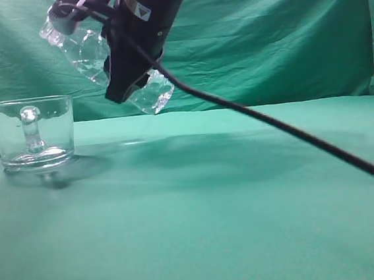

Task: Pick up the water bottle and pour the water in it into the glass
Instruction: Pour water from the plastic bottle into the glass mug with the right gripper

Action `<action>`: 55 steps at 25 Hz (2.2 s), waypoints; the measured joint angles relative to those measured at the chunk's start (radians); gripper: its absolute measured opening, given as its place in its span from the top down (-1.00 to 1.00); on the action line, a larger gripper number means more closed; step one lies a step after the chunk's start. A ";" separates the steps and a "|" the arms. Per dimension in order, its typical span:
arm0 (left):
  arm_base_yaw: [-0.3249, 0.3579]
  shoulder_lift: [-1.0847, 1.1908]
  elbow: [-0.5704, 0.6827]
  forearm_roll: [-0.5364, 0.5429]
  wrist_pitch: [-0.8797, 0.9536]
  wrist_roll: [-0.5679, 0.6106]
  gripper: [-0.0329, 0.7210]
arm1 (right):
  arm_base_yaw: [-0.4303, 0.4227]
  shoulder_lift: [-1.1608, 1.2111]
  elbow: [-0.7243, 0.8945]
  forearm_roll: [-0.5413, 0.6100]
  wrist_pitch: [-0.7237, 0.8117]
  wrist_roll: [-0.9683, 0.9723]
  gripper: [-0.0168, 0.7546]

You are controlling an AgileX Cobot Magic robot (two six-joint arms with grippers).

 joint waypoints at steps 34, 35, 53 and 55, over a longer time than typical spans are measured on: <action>0.000 0.000 0.000 0.000 0.000 0.000 0.91 | 0.028 0.012 -0.004 -0.486 0.138 -0.069 0.18; 0.000 0.000 0.000 0.000 0.000 0.000 0.91 | 0.028 0.012 -0.004 -0.486 0.142 -0.078 0.18; 0.000 0.000 0.000 0.000 0.000 0.000 0.91 | 0.028 0.012 -0.004 -0.486 0.177 -0.132 0.18; 0.000 0.000 0.000 0.000 0.000 0.000 0.91 | 0.028 0.012 -0.004 -0.486 0.180 -0.132 0.18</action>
